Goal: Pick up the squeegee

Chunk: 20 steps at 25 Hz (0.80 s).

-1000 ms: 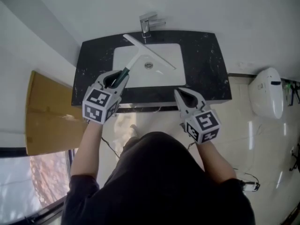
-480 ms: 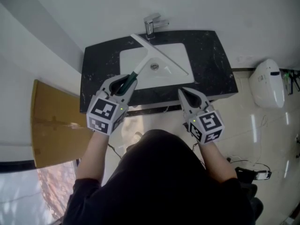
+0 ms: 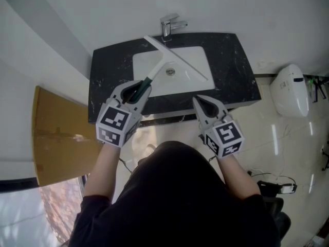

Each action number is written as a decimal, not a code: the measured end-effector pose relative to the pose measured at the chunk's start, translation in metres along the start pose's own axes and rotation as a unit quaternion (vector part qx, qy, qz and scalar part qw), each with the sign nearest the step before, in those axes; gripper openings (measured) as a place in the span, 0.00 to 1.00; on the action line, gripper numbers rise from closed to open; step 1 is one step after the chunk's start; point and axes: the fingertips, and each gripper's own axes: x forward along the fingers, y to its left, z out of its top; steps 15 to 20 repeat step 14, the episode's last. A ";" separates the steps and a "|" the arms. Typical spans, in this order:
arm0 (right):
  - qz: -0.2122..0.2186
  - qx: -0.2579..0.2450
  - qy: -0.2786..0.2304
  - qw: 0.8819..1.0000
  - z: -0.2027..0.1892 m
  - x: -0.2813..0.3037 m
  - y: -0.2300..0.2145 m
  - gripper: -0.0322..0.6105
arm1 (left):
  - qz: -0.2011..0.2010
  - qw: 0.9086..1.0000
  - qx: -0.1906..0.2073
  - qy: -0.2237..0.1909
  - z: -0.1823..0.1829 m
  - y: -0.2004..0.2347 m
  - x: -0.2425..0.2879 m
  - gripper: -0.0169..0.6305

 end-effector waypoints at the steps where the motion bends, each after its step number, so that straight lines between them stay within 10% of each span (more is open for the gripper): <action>1: 0.000 -0.001 0.000 1.000 0.000 0.000 0.001 0.04 | 0.000 1.000 -0.001 0.000 -0.001 0.000 -0.001 0.18; 20: -0.002 -0.011 0.002 1.000 0.003 -0.005 0.002 0.04 | -0.001 1.000 -0.005 0.000 -0.001 -0.004 -0.001 0.18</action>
